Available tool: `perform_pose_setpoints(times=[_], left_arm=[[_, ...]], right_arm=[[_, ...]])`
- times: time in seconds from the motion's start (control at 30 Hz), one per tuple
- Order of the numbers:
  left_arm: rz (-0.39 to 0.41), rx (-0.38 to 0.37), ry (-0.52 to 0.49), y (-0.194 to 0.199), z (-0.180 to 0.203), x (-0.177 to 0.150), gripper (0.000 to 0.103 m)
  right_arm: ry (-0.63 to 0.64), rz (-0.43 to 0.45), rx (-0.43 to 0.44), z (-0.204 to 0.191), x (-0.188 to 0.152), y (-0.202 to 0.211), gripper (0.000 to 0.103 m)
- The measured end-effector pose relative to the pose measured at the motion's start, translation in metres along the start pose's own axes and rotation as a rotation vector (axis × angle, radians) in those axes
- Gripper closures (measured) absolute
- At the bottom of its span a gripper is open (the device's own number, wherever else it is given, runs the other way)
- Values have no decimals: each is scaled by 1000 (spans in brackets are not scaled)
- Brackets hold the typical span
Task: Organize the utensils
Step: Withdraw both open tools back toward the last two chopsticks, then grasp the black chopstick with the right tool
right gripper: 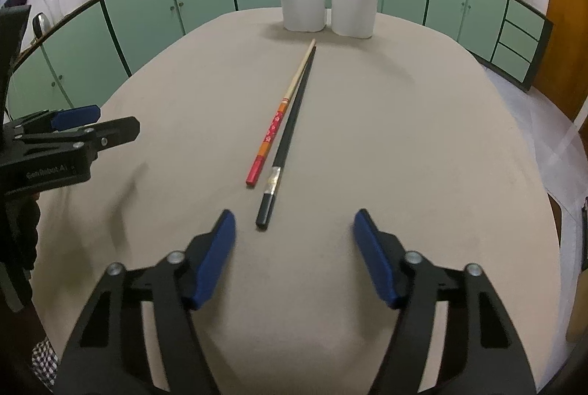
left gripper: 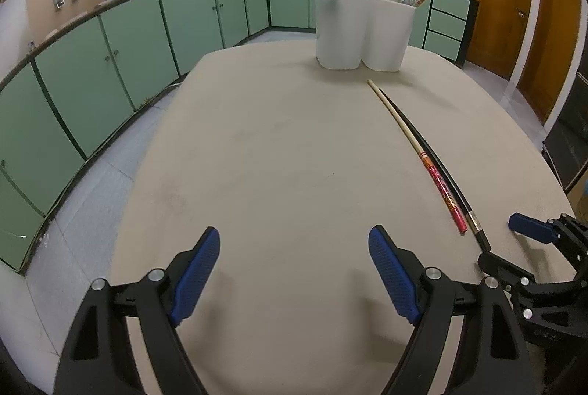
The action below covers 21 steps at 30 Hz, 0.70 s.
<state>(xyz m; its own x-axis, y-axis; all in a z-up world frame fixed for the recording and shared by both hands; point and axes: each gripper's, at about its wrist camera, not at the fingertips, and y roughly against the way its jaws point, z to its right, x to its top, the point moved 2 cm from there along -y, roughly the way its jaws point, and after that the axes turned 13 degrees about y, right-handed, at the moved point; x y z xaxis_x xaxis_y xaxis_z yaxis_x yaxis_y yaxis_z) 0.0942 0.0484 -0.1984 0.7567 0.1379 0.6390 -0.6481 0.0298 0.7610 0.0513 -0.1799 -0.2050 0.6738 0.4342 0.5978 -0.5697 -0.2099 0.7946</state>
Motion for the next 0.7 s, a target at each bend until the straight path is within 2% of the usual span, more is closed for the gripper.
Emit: perform_pose_setpoints(times=[0.27, 0.37, 0.5, 0.7], left_arm=[[-5, -6, 10, -1, 1, -2, 21], [-6, -10, 10, -2, 3, -2, 21], [-9, -17, 10, -3, 8, -2, 21], [-19, -36, 1, -5, 24, -4, 21]], right_arm=[[10, 7, -8, -6, 2, -1, 63], [6, 11, 0, -6, 3, -3, 73], [2, 17, 18, -7, 4, -2, 96], [-38, 24, 30, 2, 1, 2, 97]])
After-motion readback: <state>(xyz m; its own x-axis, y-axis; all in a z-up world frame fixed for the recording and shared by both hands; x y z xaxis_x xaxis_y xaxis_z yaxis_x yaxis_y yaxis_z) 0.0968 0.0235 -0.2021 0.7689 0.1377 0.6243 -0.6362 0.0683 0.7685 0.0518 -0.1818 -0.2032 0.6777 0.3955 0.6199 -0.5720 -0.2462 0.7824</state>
